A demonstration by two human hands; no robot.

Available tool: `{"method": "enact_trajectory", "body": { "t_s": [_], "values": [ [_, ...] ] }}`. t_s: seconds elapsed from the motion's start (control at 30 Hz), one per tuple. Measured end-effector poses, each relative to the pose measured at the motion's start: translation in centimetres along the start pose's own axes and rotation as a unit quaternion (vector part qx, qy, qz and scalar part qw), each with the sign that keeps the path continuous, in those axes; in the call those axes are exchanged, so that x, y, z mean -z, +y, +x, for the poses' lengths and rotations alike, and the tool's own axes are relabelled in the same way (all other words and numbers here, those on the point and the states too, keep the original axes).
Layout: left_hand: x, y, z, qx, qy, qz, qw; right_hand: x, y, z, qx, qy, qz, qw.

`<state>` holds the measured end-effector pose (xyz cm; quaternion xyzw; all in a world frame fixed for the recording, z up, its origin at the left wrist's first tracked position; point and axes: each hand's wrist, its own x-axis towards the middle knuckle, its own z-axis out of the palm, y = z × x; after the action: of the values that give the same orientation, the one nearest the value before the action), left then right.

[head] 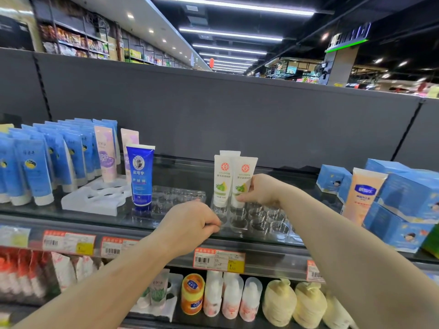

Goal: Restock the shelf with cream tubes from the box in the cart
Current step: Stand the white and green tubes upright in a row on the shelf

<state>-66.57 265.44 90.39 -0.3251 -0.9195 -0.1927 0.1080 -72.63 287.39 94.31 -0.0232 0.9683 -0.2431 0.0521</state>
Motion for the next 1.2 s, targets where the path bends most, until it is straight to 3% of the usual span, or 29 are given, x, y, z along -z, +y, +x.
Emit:
{"method": "enact_trajectory", "body": {
  "t_s": [0.37,0.5,0.67,0.77,1.0,1.2],
  "values": [
    [-0.2,0.4,-0.1,0.022,-0.004,0.014,1.0,-1.7,0.9,-1.4,0.009,0.023,0.061,0.998],
    [0.1,0.9,-0.2,0.039,-0.015,0.012,0.999,-1.8,1.4,-2.4,-0.012,0.078,0.081,0.994],
    [-0.3,1.2,-0.4,0.099,0.009,-0.066,0.993,-2.4,2.1,-5.0,-0.026,0.178,0.087,0.98],
    [-0.3,1.7,-0.7,0.115,0.028,-0.078,0.99,-3.2,1.3,-6.7,-0.012,0.188,0.06,0.98],
    [2.1,0.9,-4.5,0.132,0.015,-0.002,0.991,-7.2,-5.3,-10.5,0.008,0.202,-0.104,0.974],
    [6.2,-6.3,-17.2,0.126,0.028,0.03,0.991,-17.2,-16.7,-14.0,0.094,0.217,-0.127,0.963]
  ]
}}
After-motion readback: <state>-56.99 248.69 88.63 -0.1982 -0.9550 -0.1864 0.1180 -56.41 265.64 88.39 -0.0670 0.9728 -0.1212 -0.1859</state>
